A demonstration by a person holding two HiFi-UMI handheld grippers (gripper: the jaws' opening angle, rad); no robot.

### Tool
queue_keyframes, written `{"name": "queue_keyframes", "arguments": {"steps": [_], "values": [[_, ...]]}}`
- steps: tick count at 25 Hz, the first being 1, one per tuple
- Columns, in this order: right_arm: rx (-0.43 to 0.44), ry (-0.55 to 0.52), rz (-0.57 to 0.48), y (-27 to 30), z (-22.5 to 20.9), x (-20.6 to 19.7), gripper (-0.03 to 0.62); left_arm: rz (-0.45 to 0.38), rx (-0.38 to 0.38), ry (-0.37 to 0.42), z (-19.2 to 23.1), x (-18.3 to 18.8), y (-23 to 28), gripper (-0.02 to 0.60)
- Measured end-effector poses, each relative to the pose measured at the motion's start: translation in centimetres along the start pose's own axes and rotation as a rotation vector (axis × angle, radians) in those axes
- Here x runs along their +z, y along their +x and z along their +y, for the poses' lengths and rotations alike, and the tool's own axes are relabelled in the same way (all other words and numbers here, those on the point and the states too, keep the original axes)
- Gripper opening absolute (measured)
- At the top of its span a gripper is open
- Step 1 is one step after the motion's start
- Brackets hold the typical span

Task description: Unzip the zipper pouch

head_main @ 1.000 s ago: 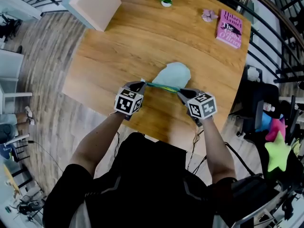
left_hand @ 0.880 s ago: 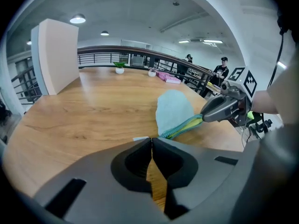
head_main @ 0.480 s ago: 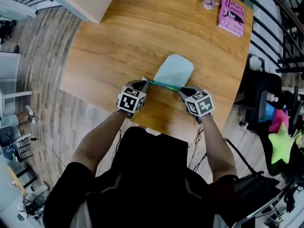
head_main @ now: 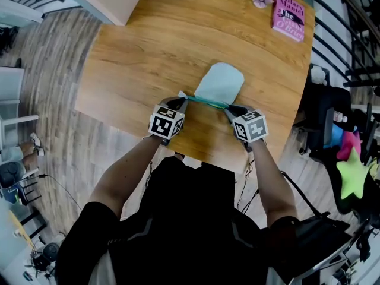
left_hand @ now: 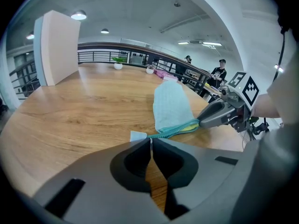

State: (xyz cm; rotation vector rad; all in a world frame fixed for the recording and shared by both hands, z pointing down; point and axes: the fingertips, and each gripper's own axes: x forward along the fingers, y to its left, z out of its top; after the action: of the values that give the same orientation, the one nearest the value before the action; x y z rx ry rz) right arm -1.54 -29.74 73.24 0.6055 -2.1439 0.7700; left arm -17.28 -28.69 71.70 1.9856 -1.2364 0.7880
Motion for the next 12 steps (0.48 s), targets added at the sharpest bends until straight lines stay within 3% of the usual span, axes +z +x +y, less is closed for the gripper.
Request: {"name": "queue_keyframes", "arguments": {"steps": [4,12], "values": [[-0.024,-0.006,-0.031,-1.8,1.2,0.7,0.144,-0.023,0.013,0.016,0.2,0.1,-1.9,0.034],[-0.095,-0.067,-0.221,-9.7,3.5,7.8,0.14,-0.219,-0.015,0.053,-0.9,6.1,-8.8,0.034]]}}
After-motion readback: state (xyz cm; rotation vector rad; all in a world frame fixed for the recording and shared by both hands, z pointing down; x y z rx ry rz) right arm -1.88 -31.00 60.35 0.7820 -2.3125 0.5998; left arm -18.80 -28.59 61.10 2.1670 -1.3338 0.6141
